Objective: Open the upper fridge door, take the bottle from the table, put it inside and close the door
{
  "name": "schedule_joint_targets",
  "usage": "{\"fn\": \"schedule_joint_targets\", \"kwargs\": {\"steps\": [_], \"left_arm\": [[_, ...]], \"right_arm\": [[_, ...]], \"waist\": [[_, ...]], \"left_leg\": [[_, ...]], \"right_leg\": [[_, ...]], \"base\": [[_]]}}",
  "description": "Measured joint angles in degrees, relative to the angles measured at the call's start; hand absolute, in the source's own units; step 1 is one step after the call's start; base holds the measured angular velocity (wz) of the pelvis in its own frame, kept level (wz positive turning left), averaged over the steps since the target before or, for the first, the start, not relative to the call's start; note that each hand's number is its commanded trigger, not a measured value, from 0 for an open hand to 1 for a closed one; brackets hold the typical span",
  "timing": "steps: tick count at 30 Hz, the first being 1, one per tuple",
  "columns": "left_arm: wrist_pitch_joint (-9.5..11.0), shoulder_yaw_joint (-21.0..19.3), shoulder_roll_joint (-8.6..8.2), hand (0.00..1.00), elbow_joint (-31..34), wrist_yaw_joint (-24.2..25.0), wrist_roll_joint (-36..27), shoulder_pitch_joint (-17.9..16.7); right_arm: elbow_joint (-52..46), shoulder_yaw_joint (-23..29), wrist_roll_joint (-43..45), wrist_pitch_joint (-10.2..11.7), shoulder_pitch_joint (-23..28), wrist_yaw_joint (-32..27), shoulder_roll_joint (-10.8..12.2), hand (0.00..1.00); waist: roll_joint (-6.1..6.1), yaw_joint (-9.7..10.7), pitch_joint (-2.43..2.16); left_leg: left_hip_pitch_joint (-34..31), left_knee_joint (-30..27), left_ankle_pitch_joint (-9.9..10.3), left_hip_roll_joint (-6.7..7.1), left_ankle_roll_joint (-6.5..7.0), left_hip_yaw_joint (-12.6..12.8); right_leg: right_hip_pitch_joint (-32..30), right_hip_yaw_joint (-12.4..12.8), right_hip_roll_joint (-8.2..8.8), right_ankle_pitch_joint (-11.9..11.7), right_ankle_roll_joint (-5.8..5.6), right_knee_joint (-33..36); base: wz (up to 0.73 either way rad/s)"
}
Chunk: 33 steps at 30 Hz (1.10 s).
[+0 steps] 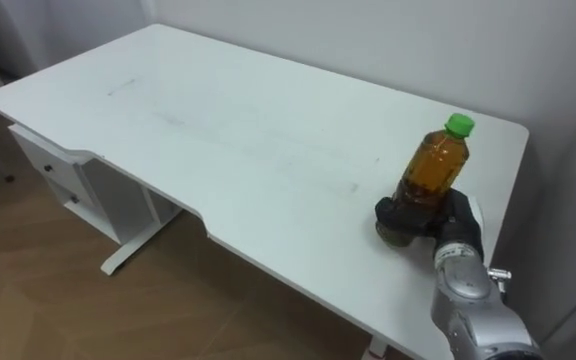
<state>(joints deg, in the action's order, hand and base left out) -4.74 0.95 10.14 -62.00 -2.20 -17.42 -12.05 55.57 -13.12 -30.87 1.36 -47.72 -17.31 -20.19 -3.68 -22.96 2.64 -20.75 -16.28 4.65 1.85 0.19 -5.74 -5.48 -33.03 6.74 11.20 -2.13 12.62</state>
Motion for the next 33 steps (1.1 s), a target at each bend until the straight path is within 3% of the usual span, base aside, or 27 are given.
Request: {"fn": "schedule_joint_targets", "kwargs": {"steps": [12, 15, 18, 23, 25, 29, 31, 33], "left_arm": [[0.0, 0.4, 0.21, 0.0, -0.7, 0.0, -0.4, 0.0], [0.2, -0.4, 0.29, 0.0, -0.8, 0.5, -0.4, 0.0], [0.6, -0.9, 0.36, 0.0, -0.5, 0.7, -0.9, -0.3], [1.2, -1.2, 0.49, 0.0, -0.4, 0.6, -0.9, -0.2], [1.3, -2.0, 0.47, 0.0, -0.5, 0.2, -1.0, -0.3], [1.7, -2.0, 0.43, 0.0, 0.1, 0.1, -1.0, -0.3], [2.0, -2.6, 0.24, 0.0, 0.1, 0.0, -0.6, -0.3], [2.0, -3.3, -0.08, 0.0, 0.1, -0.4, -0.6, -0.2]], "right_arm": [[-0.1, 0.0, -5.4, 0.0, -0.1, 2.4, 0.0, 1.0], [-0.8, -1.0, -8.7, -0.3, -0.1, 4.7, 0.2, 1.0], [-6.8, -1.5, -6.8, -3.3, 1.0, 5.2, 0.4, 1.0], [-17.8, -4.1, -4.2, -4.0, 3.9, 5.4, 0.6, 1.0], [-26.3, -4.4, -0.3, -4.1, 7.9, 5.9, 1.0, 1.0], [-34.2, -4.4, 1.8, -4.1, 11.1, 7.8, 1.6, 1.0], [-38.5, -4.4, 2.5, -5.1, 12.5, 8.1, 1.9, 1.0], [-41.5, -4.3, 4.1, -5.7, 13.6, 8.8, 2.0, 1.0]], "waist": [[0.17, -0.2, -0.02], [0.07, -0.2, -0.08], [-0.01, 0.7, -0.13], [-0.41, 1.5, -0.36], [-0.68, 1.8, -0.49], [-0.82, 2.9, -0.62], [-1.09, 3.8, -1.22], [-1.1, 4.0, -1.37]], "left_leg": [[0.2, 1.0, -0.3, -0.11, -0.08, 0.6], [0.7, 1.6, -0.4, -0.21, -0.18, 1.1], [0.7, 1.6, -0.4, -0.26, -0.17, 1.2], [2.2, 1.5, -0.3, -0.24, -0.03, 2.3], [3.9, 1.8, -0.2, -0.24, 0.08, 2.8], [6.2, 3.0, -0.1, -0.3, 0.1, 3.3], [6.7, 2.8, -0.1, -0.35, 0.1, 3.5], [7.6, 2.8, -0.1, -0.47, 0.11, 4.2]], "right_leg": [[-0.4, -0.1, 0.17, 0.0, -0.01, 0.0], [-0.5, 1.2, 0.13, 0.0, -0.02, 0.0], [-0.6, 1.7, 0.13, 0.0, -0.02, 0.0], [0.6, 3.6, 0.28, 0.0, -0.02, 0.0], [1.7, 4.7, 0.43, 0.0, -0.04, 0.0], [3.3, 5.2, 0.42, 0.1, -0.23, -0.1], [3.7, 5.9, 0.32, 0.1, -0.24, -0.2], [4.5, 6.3, 0.31, 0.1, -0.23, -0.3]], "base": [[-0.01], [-0.09], [-0.02], [-0.07], [-0.12], [-0.1], [-0.08], [-0.13]]}}
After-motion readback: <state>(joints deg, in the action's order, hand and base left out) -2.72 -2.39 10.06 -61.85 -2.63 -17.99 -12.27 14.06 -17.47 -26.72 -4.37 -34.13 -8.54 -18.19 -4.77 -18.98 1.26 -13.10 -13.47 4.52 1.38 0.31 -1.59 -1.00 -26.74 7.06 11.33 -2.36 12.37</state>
